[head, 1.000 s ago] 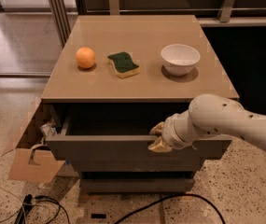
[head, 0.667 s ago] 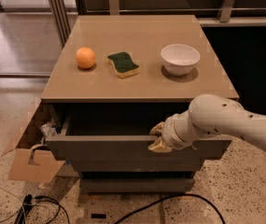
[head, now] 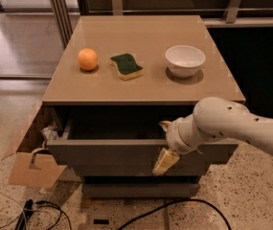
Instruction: Open top drawer
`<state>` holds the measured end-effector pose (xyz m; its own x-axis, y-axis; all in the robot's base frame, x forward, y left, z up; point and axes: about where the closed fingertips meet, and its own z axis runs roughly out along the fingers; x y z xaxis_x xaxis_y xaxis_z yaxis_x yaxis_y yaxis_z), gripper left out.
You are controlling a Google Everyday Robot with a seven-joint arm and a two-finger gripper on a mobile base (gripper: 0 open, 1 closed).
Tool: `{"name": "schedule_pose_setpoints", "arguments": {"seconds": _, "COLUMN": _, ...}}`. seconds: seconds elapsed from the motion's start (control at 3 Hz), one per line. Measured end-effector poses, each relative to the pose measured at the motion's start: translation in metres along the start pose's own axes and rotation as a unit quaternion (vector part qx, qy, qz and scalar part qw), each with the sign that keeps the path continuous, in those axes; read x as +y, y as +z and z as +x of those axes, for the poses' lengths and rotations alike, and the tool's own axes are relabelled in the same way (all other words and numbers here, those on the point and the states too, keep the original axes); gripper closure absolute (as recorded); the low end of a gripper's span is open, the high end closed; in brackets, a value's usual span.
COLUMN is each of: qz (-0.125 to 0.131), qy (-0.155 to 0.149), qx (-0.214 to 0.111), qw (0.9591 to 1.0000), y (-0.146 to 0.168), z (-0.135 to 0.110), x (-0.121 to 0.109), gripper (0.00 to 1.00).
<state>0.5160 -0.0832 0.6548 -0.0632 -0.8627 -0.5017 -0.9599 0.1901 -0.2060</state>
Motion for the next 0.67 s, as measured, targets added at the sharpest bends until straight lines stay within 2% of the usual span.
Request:
{"name": "schedule_pose_setpoints", "arguments": {"seconds": 0.33, "qz": 0.000, "qy": 0.000, "qx": 0.000, "qw": 1.0000, "y": 0.0000, "z": 0.0000, "x": 0.0000, "gripper": 0.15}}
{"name": "schedule_pose_setpoints", "arguments": {"seconds": 0.67, "qz": -0.001, "qy": -0.001, "qx": 0.000, "qw": 1.0000, "y": -0.0001, "z": -0.0005, "x": 0.0007, "gripper": 0.38}}
